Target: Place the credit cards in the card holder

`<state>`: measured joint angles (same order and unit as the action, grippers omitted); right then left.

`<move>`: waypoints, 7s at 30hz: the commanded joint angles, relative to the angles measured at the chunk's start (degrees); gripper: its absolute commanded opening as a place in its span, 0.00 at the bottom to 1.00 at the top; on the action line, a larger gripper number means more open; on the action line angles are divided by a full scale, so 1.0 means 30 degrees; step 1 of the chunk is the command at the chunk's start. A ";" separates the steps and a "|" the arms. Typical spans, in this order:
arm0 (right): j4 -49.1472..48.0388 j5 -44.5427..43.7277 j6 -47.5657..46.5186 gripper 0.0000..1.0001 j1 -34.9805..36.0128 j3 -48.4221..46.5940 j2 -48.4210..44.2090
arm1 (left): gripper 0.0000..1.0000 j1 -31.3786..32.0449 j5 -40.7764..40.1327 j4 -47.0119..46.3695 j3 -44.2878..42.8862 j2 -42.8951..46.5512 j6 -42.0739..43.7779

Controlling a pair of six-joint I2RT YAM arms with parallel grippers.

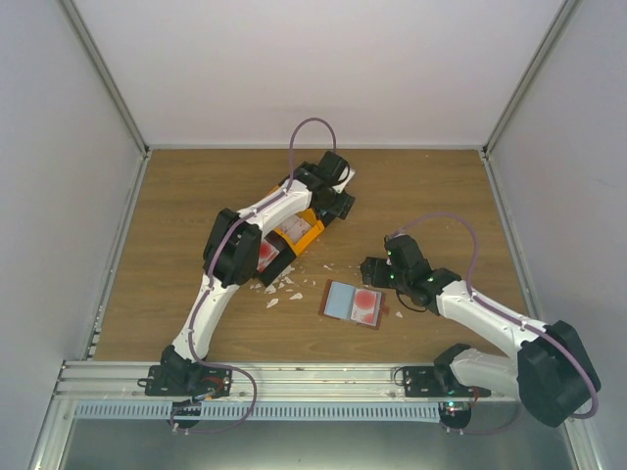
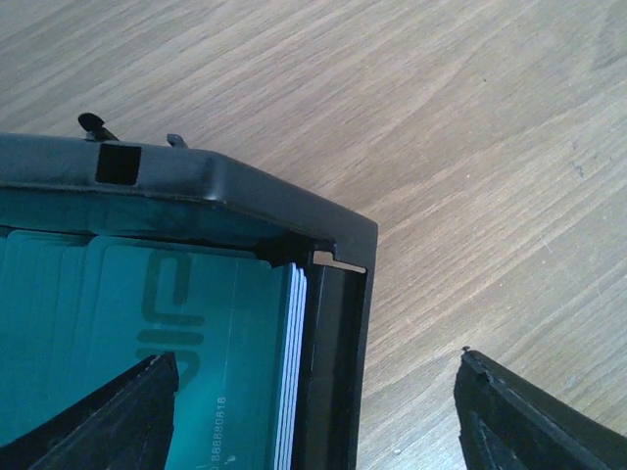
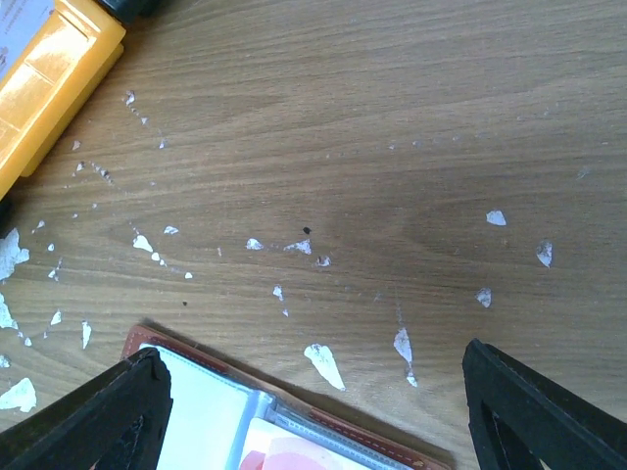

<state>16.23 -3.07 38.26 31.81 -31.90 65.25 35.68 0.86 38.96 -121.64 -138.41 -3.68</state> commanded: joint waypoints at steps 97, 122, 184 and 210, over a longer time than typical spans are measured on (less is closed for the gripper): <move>0.1463 -0.0676 0.0138 0.82 -0.0175 -0.0470 -0.0995 | 0.54 0.0202 0.0392 0.1150 0.1441 0.1650 0.1527; 0.1330 -0.0624 0.0338 0.82 -0.0171 -0.0269 -0.0820 | 0.34 0.0528 0.2320 0.1482 0.1155 0.1880 0.1727; 0.1744 0.0270 0.0275 0.84 -0.0175 -0.1736 -0.1987 | 0.00 0.0528 -0.1511 0.0810 0.2653 0.5951 0.0020; -0.6698 0.9776 0.5674 0.67 -0.0171 -0.3021 -0.6957 | 0.00 0.0528 1.4581 -0.9766 1.4845 2.0648 -1.4163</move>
<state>-1.34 21.45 51.42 31.75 -39.77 43.86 36.99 33.45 23.07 -82.06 -79.35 -33.28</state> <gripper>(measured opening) 0.686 0.027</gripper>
